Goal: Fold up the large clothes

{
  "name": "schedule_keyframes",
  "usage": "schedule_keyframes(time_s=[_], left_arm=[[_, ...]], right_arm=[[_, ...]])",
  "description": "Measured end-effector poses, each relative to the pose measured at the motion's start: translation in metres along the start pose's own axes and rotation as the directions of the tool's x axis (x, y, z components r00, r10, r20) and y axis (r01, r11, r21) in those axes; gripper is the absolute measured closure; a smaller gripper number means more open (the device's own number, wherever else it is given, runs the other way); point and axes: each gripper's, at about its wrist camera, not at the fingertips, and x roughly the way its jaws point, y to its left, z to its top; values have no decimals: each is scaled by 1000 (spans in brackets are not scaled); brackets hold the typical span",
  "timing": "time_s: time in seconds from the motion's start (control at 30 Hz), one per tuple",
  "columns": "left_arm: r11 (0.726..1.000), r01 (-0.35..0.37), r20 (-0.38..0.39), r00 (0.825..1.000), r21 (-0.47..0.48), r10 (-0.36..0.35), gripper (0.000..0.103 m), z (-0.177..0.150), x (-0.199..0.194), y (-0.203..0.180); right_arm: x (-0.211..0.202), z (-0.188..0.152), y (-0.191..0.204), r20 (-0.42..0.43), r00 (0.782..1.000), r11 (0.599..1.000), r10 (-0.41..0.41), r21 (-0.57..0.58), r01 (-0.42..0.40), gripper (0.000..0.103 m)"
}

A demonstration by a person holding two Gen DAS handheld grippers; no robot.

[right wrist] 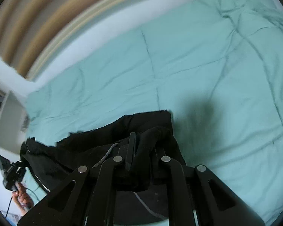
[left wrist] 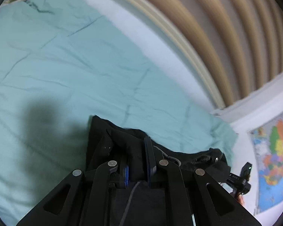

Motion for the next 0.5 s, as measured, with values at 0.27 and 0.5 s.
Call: schedule_keyframes(time_s=[0.27, 0.5], left_arm=[[984, -174, -172, 971, -37, 166, 88, -2, 112, 45], [988, -152, -241, 959, 3, 148, 87, 3, 120, 45]], right_arm=[[149, 10, -21, -223, 974, 995, -38, 77, 57, 85], [163, 14, -27, -267, 964, 996, -8, 87, 33, 79]])
